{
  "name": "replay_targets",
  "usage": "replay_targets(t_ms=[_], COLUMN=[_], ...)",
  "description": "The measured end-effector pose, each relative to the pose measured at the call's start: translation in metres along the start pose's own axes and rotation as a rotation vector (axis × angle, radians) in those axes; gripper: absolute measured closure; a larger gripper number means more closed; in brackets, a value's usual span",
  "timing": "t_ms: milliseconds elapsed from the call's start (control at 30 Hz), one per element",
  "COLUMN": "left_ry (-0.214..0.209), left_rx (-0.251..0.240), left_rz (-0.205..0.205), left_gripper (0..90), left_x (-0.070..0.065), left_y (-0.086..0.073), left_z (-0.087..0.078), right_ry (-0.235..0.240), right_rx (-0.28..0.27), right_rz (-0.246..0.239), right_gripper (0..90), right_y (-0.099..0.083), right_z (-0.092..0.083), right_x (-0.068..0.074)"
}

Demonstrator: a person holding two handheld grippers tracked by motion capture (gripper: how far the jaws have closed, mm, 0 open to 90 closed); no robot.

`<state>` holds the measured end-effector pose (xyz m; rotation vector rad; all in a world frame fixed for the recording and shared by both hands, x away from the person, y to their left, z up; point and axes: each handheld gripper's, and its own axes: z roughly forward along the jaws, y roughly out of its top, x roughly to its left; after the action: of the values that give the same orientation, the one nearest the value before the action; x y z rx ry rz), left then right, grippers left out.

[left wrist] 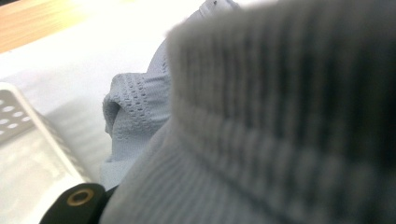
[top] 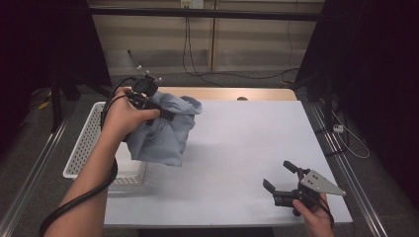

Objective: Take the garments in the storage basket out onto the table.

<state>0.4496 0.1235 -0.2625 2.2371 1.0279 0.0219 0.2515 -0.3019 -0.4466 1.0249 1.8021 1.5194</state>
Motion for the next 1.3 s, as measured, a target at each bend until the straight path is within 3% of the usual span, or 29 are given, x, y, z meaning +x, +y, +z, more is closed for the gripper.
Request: replay_targets(t_ms=[1033,1300], left_ry=[-0.068,-0.078], left_rx=[-0.033,-0.032], left_rz=[0.047,0.040], left_gripper=[67.1,66.6], left_x=[-0.017,-0.020], left_y=[-0.012,-0.016], left_z=[0.042,0.055], right_ry=[0.002,0.002], right_rx=[0.001,0.001], right_rz=[-0.009,-0.010], right_gripper=[2.7,2.7], right_y=[0.000,0.000], right_z=[-0.001,-0.001], right_x=[0.000,0.000])
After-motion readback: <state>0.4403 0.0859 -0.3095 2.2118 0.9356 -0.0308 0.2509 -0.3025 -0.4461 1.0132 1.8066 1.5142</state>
